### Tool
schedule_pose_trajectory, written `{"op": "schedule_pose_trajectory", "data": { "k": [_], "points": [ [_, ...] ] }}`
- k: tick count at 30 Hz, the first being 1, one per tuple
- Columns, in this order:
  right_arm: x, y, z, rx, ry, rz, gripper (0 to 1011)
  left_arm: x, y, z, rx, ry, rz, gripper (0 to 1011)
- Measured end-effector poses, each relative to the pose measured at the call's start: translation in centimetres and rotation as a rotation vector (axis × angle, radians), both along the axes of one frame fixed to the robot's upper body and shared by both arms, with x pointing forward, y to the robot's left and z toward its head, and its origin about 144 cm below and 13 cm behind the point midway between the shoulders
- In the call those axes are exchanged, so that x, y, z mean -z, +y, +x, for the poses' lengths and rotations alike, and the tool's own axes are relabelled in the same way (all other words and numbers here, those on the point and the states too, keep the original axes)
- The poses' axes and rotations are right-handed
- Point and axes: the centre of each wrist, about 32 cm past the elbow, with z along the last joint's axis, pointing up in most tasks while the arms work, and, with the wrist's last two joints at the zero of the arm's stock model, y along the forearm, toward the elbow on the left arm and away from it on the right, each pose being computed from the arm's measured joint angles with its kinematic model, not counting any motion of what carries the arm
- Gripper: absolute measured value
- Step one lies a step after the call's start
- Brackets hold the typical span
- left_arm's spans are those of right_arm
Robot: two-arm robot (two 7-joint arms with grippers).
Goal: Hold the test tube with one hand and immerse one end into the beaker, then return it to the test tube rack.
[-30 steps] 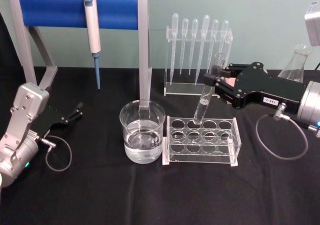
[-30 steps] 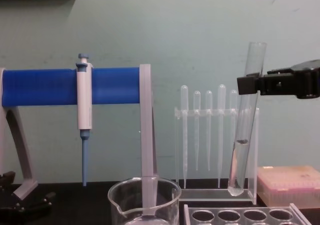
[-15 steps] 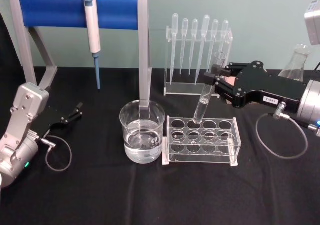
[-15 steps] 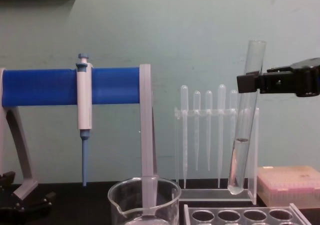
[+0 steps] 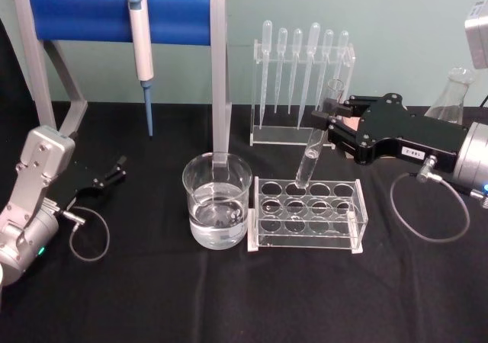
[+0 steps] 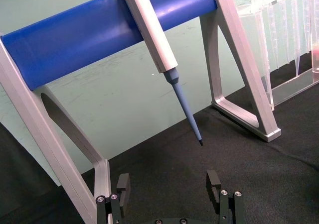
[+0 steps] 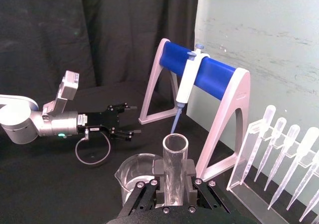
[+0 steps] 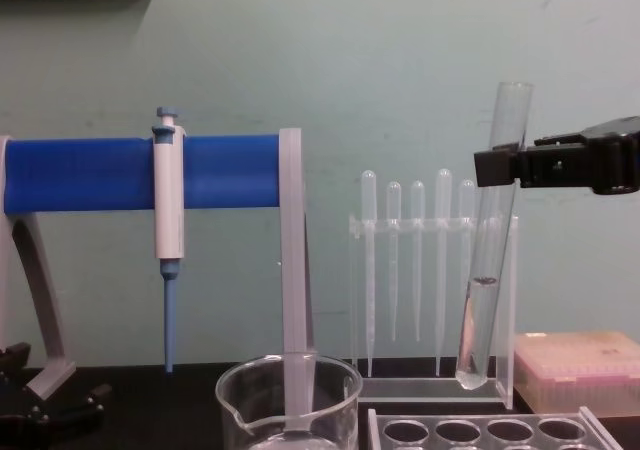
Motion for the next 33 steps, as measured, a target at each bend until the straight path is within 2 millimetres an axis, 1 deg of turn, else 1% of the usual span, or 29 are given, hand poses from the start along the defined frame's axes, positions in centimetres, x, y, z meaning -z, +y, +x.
{"op": "schedule_pose_trajectory", "data": {
  "k": [33],
  "points": [
    [0.0, 0.01, 0.0, 0.0, 0.0, 0.0, 241, 0.0, 0.0, 0.0, 0.0, 0.0, 0.0, 1000]
  ]
}}
